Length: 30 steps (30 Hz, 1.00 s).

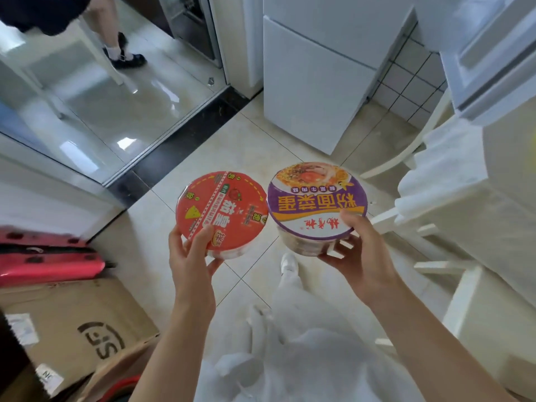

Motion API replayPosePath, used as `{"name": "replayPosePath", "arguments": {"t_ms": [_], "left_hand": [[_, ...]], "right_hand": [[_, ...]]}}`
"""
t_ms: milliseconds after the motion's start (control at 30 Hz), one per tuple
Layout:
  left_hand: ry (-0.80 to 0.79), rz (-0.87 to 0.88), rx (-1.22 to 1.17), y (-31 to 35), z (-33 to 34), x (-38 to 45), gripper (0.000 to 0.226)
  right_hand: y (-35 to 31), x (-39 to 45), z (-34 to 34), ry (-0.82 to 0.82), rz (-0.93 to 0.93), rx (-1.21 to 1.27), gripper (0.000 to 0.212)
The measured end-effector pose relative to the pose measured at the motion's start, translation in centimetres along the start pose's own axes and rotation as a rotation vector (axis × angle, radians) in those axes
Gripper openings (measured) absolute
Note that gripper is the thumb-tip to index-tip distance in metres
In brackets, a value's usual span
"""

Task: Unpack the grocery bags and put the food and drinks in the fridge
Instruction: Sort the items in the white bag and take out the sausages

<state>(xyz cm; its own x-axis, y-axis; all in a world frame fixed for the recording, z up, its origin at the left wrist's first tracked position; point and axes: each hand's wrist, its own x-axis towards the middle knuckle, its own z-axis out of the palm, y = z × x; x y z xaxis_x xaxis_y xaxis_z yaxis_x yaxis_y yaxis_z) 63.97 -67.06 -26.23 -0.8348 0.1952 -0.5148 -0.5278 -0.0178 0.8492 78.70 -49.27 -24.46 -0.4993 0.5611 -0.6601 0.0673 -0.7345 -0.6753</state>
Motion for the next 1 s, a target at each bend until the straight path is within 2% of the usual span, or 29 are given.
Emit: {"name": "replayPosePath", "arguments": {"t_ms": [167,433,500,567,700,767,833,1000], "left_hand": [[0.01,0.012,0.001,3.2,4.6,6.5,0.051],[0.018,0.045,-0.021,9.8,14.2,16.7,0.042],[0.001,0.052,-0.038,11.7,16.4,19.1,0.048],[-0.023,0.059,-0.047,13.5,18.6,21.3,0.056],[-0.077,0.068,-0.045,16.6,22.7,26.3,0.042],[-0.116,0.07,-0.034,18.3,24.6,28.9,0.046],[-0.169,0.067,-0.029,20.2,26.5,31.5,0.053],[-0.338,0.092,0.002,26.1,31.6,38.0,0.046]], "right_hand": [[-3.7,6.1,3.1,0.018,0.007,0.024,0.05],[-13.6,16.4,8.9,0.042,-0.047,0.009,0.038],[-16.2,18.6,10.4,0.043,-0.073,0.01,0.044],[-18.4,20.4,11.8,0.05,-0.093,0.019,0.052],[-21.5,24.2,14.5,0.114,-0.1,0.116,0.041],[-23.0,25.9,15.9,0.134,-0.117,0.155,0.042],[-24.7,27.6,17.6,0.141,-0.146,0.193,0.043],[-29.7,31.5,22.0,0.147,-0.274,0.285,0.055]]}}
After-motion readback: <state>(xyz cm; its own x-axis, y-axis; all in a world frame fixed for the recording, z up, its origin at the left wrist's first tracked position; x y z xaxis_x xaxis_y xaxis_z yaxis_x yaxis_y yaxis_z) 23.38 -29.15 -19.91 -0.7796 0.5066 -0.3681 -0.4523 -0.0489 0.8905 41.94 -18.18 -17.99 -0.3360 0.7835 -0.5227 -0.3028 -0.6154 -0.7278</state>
